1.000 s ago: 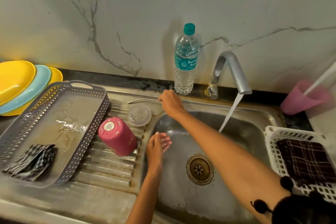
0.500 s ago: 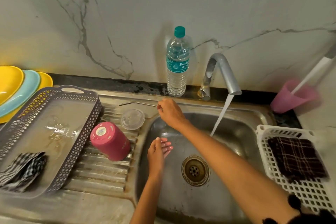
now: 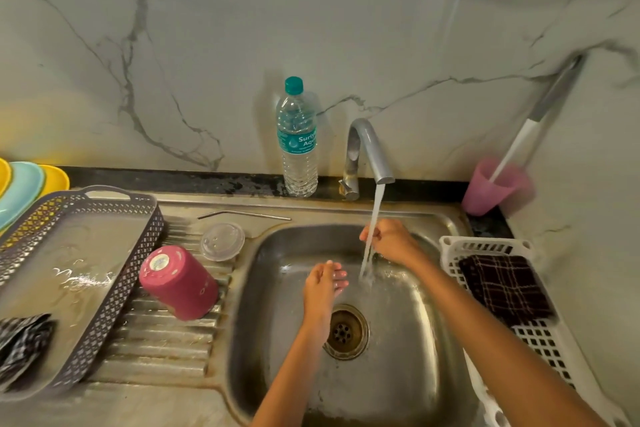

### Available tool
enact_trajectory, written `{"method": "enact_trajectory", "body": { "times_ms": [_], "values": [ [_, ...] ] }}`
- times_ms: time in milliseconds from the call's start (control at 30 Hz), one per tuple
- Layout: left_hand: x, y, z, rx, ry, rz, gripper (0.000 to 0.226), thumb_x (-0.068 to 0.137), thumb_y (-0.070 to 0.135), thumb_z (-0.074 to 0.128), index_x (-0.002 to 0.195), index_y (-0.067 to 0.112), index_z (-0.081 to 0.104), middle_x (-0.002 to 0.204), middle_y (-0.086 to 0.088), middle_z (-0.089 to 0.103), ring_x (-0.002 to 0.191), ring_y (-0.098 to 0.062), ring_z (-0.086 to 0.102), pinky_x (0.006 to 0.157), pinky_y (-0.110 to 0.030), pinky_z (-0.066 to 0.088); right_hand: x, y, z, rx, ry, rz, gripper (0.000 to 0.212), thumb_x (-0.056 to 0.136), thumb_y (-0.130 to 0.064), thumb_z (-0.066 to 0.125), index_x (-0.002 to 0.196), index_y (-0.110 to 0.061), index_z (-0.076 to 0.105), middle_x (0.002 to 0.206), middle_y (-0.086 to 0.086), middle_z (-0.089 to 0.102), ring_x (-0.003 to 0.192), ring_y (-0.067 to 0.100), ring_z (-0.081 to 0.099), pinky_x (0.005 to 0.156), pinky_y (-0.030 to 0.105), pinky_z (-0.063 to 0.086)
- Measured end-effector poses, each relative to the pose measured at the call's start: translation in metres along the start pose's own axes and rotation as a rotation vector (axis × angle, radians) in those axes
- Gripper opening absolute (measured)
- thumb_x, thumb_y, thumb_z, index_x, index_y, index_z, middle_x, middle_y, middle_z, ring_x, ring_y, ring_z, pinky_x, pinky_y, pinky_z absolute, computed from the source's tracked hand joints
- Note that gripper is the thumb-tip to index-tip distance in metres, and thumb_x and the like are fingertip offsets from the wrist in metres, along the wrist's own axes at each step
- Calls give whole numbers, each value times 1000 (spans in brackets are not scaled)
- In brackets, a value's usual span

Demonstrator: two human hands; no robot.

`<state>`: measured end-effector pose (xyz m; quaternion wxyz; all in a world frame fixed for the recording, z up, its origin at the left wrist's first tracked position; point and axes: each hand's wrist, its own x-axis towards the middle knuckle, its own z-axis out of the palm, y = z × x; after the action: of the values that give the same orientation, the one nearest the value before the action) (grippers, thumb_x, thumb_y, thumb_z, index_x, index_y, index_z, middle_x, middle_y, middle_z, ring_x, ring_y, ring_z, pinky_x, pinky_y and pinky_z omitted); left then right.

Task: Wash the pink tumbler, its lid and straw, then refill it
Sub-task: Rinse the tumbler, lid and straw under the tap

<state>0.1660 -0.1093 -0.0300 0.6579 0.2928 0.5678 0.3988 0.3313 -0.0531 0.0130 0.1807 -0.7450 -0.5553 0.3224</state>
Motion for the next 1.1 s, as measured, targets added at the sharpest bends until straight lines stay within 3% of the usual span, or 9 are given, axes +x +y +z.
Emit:
{"method": "enact_trajectory", "body": {
  "times_ms": [167, 233, 300, 367, 467, 667, 867, 1000, 1100],
  "values": [
    [8, 9, 18, 62, -16, 13, 22, 104, 18, 46, 91, 13, 63, 89, -8, 69, 82, -22, 66, 88, -37, 53, 23, -22, -23, 103, 137, -152, 11, 87, -10, 69, 95, -16, 67, 92, -1, 66, 86, 14, 65, 83, 32, 57],
    [10, 12, 21, 67, -20, 14, 22, 104, 18, 46, 91, 14, 63, 88, -7, 69, 81, -21, 66, 89, -37, 53, 34, -32, -27, 216, 165, -174, 19, 84, -13, 73, 102, -11, 67, 96, 4, 67, 85, 16, 66, 86, 35, 57],
    [12, 13, 22, 73, -19, 9, 21, 103, 17, 47, 90, 14, 63, 87, -6, 69, 81, -21, 66, 87, -36, 53, 44, -36, -28, 321, 139, -221, 22, 83, -14, 74, 104, -12, 68, 91, 3, 67, 81, 15, 65, 86, 35, 57],
    [14, 13, 22, 78, -11, 5, 20, 103, 17, 47, 91, 14, 63, 89, -7, 69, 82, -21, 66, 85, -35, 53, 48, -41, -29, 375, 65, -261, 22, 87, -14, 70, 109, -15, 69, 87, -1, 63, 80, 13, 63, 81, 27, 56],
    [14, 10, 20, 82, -2, 3, 19, 103, 16, 47, 93, 13, 63, 90, -7, 70, 81, -20, 67, 83, -32, 54, 52, -46, -30, 437, 4, -300, 19, 89, -13, 68, 108, -11, 70, 94, 0, 65, 87, 14, 64, 76, 20, 56],
    [15, 10, 15, 95, 21, -7, 22, 103, 11, 45, 90, 12, 62, 86, -7, 68, 75, -20, 64, 75, -28, 52, 59, -45, -31, 431, -13, -263, 13, 90, -18, 67, 101, -11, 67, 87, -1, 65, 83, 15, 64, 84, 34, 57],
    [15, 8, 7, 108, 39, 3, 21, 103, 12, 45, 91, 13, 62, 89, -6, 69, 77, -19, 65, 73, -26, 52, 57, -33, -32, 496, 42, -151, 18, 95, -16, 60, 112, -12, 65, 94, 9, 68, 80, 15, 65, 81, 31, 59],
    [8, 10, 10, 124, 19, 20, 20, 103, 14, 46, 94, 13, 63, 92, -7, 69, 81, -20, 66, 75, -26, 53, 44, -31, -26, 537, 70, -109, 23, 96, -12, 58, 118, -9, 61, 90, 1, 71, 79, 12, 69, 76, 23, 58],
    [1, 10, 8, 160, 2, 49, 18, 102, 16, 48, 93, 16, 63, 93, -5, 69, 82, -18, 66, 76, -28, 52, 16, -19, -16, 502, 139, -166, 31, 96, -10, 56, 125, -21, 56, 88, 1, 70, 80, 12, 68, 73, 21, 56]
  ]
}}
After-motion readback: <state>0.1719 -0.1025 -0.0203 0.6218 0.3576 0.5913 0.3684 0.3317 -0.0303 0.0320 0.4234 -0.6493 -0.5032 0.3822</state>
